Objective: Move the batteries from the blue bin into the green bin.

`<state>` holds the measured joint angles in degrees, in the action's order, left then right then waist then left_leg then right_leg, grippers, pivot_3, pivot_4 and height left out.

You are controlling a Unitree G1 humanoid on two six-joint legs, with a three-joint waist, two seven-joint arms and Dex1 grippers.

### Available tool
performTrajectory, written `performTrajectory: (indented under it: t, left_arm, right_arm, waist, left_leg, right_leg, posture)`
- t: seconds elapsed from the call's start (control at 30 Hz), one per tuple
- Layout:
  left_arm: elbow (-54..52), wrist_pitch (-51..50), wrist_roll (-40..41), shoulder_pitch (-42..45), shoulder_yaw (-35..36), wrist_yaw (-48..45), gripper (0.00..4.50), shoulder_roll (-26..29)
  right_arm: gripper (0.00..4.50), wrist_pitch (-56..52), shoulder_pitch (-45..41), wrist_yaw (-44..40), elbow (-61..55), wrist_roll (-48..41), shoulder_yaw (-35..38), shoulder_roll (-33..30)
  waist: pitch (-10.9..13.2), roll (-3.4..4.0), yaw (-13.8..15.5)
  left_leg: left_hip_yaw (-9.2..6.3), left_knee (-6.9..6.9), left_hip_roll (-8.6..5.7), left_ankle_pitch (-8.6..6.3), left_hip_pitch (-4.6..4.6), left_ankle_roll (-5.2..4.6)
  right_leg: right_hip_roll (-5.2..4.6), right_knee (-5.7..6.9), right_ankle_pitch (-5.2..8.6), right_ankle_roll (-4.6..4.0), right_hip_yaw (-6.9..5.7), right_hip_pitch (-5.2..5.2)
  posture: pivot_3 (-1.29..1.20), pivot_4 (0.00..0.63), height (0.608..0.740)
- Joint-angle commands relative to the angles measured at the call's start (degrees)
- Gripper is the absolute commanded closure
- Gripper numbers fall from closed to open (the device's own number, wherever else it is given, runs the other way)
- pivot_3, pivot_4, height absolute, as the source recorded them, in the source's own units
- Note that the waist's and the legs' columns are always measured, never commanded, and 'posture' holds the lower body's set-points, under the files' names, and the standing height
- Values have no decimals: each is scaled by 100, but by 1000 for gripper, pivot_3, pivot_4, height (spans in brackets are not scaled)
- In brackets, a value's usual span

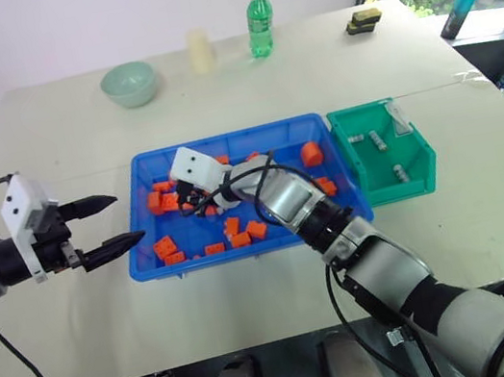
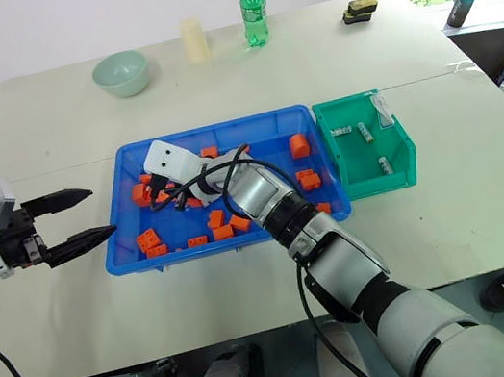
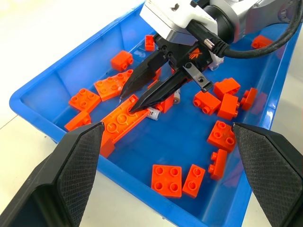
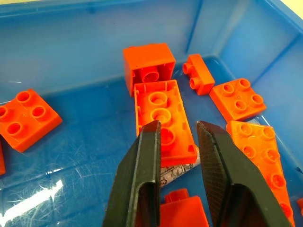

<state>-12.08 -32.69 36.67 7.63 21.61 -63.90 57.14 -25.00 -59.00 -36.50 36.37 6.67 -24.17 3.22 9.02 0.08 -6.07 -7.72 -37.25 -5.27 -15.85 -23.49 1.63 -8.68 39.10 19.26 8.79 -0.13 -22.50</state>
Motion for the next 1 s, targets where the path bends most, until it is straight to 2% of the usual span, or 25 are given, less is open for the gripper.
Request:
performTrajectory:
  t: [0.03, 0.2, 0.3, 0.4, 0.97, 1.0]
  left_arm:
    - [11, 126, -25, 80, 77, 1, 0, -1]
    - [22, 162, -19, 78, 57, 10, 0, -4]
    - [31, 166, -14, 92, 57, 22, 0, -4]
    - [34, 172, -10, 93, 58, 31, 0, -7]
    - [5, 170, -12, 101, 63, 56, 0, -9]
    - [-5, 165, -7, 94, 73, 56, 0, -7]
  right_arm:
    - [3396, 93, -183, -36, -81, 19, 80, 62]
    - [3396, -18, -158, -154, -278, -49, 102, 75]
    - [2514, -62, -171, -185, -370, -67, 127, 84]
    - [1041, -13, -193, -163, -371, 7, 86, 70]
    - [1041, 373, -235, -104, 377, 53, 125, 140]
    - [1550, 390, -241, -101, 398, 54, 133, 147]
  waist:
    - [0, 0, -2]
    - [0, 0, -3]
    - [0, 0, -2]
    - [0, 0, -2]
    - [0, -1, -6]
    - [0, 0, -9]
  left_leg:
    - [0, 0, 0, 0, 0, 0]
    - [0, 0, 0, 0, 0, 1]
    - [-1, 0, 0, 1, 0, 1]
    - [-1, 0, 0, 1, 0, 1]
    - [-2, 0, 0, 1, 0, 1]
    - [-2, 0, 0, 1, 0, 1]
  right_leg:
    - [0, 0, 0, 0, 0, 0]
    - [0, 1, 0, 0, 0, -1]
    - [0, 1, 0, 0, 0, -1]
    - [0, 1, 0, 0, 0, -1]
    - [1, 1, 0, 0, 0, -1]
    - [1, 1, 0, 0, 0, -1]
  posture:
    - [0, 150, 727]
    - [0, 150, 727]
    - [0, 150, 727]
    - [0, 150, 727]
    - [0, 150, 727]
    - [0, 150, 727]
